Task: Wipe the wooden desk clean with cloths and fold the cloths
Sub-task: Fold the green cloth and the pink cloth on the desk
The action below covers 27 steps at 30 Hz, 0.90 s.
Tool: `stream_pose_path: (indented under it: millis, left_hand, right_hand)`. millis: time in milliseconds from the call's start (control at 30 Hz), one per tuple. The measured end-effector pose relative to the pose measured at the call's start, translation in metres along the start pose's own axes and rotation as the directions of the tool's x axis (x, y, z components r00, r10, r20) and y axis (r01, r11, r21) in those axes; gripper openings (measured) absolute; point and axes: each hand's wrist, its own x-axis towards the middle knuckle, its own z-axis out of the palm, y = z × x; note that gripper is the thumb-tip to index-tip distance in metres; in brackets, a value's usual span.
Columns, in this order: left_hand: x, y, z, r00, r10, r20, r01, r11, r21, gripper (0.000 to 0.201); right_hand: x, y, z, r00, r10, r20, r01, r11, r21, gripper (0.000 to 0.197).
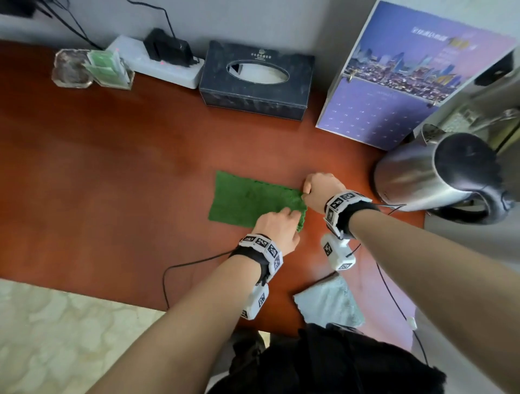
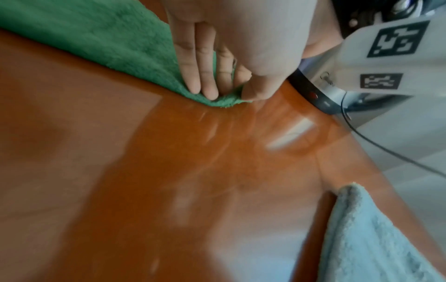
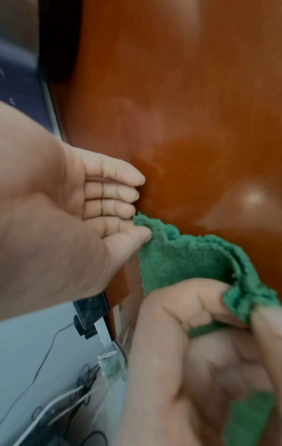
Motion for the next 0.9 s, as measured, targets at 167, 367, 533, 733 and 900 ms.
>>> stream_pose_path:
  millis: [167,367,533,733,900]
  left_hand:
    - [-0.017,-0.02,-0.009,0.985,-0.174,0.024,0.171,0.925,-0.34,0.017]
    - [-0.047,-0.071,-0.028,0.943,-0.327,0.066,0.325,0.855,-0.405,0.006]
    - [-0.074,-0.123,-0.038,0.912,-0.405,0.06,0.39,0.815,-0.428,0.006]
    - [-0.086,-0.166,-0.034,0.906,-0.415,0.078,0.408,0.811,-0.42,0.01]
    - [-0.084,-0.179,-0.027,0.908,-0.405,0.111,0.416,0.83,-0.372,0.011]
  right_hand:
    - [-0.002,-0.014,-0.013,0.974,0.157,0.163,-0.203,0.924,0.324,0.022]
    - [-0.013,-0.061,-0.027,0.98,0.095,0.177,-0.193,0.687,0.7,0.012]
    - [-0.01,-0.119,-0.024,0.992,-0.006,0.123,-0.089,0.662,0.745,0.013]
    - [0.0,-0.162,-0.007,0.999,0.033,0.041,-0.052,0.753,0.656,0.009]
    - [0.003,-0.174,0.001,0.999,0.039,0.014,-0.039,0.777,0.629,0.01]
